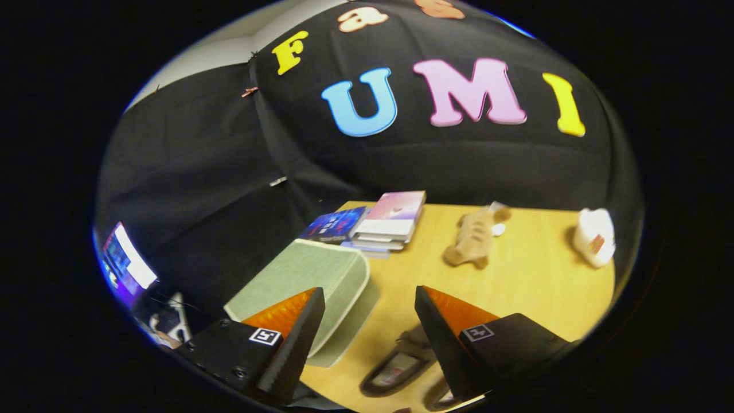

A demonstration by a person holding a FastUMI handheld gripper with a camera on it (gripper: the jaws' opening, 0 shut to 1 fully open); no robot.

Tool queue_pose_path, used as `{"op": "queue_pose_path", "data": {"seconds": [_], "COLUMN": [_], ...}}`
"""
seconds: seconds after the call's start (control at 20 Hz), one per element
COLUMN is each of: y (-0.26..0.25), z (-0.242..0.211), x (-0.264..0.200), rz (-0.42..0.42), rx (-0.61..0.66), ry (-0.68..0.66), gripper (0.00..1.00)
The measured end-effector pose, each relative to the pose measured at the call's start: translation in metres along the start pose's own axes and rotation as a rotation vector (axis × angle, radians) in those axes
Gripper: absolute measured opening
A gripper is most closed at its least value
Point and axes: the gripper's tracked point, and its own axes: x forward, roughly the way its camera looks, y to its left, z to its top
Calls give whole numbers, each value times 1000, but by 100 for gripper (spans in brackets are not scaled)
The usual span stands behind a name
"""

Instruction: Open the storage box then place both shoes into the box .Put the left shoe in first, then the right shoe, with the right side of both shoes facing outward in a uniform manner.

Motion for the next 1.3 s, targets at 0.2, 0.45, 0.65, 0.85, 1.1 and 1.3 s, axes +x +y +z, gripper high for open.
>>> {"op": "queue_pose_path", "data": {"seconds": [0.2, 0.45, 0.65, 0.85, 1.1, 1.3], "y": [11, 6, 3, 25, 44, 42], "z": [-30, -67, -88, -95, -88, -99], "x": [20, 41, 61, 71, 73, 79], "rz": [229, 411, 483, 610, 738, 729], "rx": [257, 575, 732, 877, 999, 1004], "ry": [134, 329, 399, 451, 453, 480], "gripper": [98, 98, 96, 96, 96, 84]}}
